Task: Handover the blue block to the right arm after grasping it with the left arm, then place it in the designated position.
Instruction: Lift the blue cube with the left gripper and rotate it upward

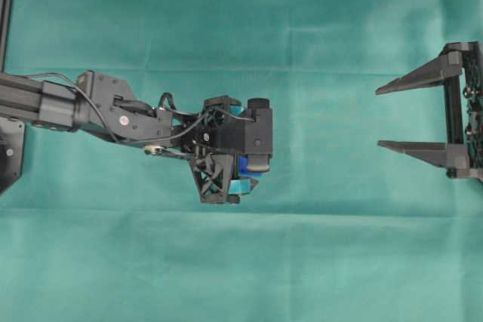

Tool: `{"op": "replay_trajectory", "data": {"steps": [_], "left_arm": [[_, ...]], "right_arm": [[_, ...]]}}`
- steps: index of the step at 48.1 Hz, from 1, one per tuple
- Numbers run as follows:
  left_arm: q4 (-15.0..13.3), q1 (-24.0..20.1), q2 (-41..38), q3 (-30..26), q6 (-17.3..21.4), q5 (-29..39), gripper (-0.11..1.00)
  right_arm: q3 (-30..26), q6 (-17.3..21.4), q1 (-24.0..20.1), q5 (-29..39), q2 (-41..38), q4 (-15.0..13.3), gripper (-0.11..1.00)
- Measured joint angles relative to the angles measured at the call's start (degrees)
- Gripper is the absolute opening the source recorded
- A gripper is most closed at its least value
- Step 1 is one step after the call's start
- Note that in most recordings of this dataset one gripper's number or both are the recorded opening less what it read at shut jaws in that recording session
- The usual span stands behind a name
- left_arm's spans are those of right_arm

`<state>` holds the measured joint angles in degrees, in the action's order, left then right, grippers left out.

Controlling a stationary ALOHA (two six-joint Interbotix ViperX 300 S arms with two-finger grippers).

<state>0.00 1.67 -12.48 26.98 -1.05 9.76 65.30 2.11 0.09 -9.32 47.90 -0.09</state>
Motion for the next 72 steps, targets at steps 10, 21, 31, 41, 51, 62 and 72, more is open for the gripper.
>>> {"op": "replay_trajectory", "data": {"steps": [10, 21, 31, 41, 51, 62, 72], "left_arm": [[0.0, -0.1, -3.4, 0.3, -0.9, -2.3, 0.99], [0.1, -0.1, -3.6, 0.8, -1.1, -3.3, 0.99], [0.0, -0.1, -3.6, 0.8, -1.0, -5.1, 0.97], [0.1, -0.6, -3.6, 0.8, -0.9, -5.4, 0.51], [0.1, -0.9, -3.6, 1.1, -0.4, -5.9, 0.47], [0.0, -1.0, -3.6, 1.1, -0.5, -5.9, 0.47], [0.1, -1.0, -2.4, 1.1, -1.0, -4.5, 0.47]], "right_arm": [[0.0, 0.0, 0.0, 0.0, -0.4, 0.0, 0.94], [0.0, 0.0, 0.0, 0.3, -0.5, 0.0, 0.94], [0.0, 0.0, 0.0, 0.4, -0.5, 0.0, 0.94], [0.0, 0.0, -0.1, 0.7, -0.6, 0.0, 0.94], [0.0, 0.0, 0.0, 0.8, -0.6, 0.0, 0.94], [0.0, 0.0, 0.0, 0.9, -0.6, 0.0, 0.94], [0.0, 0.0, 0.0, 0.9, -0.6, 0.0, 0.94]]}}
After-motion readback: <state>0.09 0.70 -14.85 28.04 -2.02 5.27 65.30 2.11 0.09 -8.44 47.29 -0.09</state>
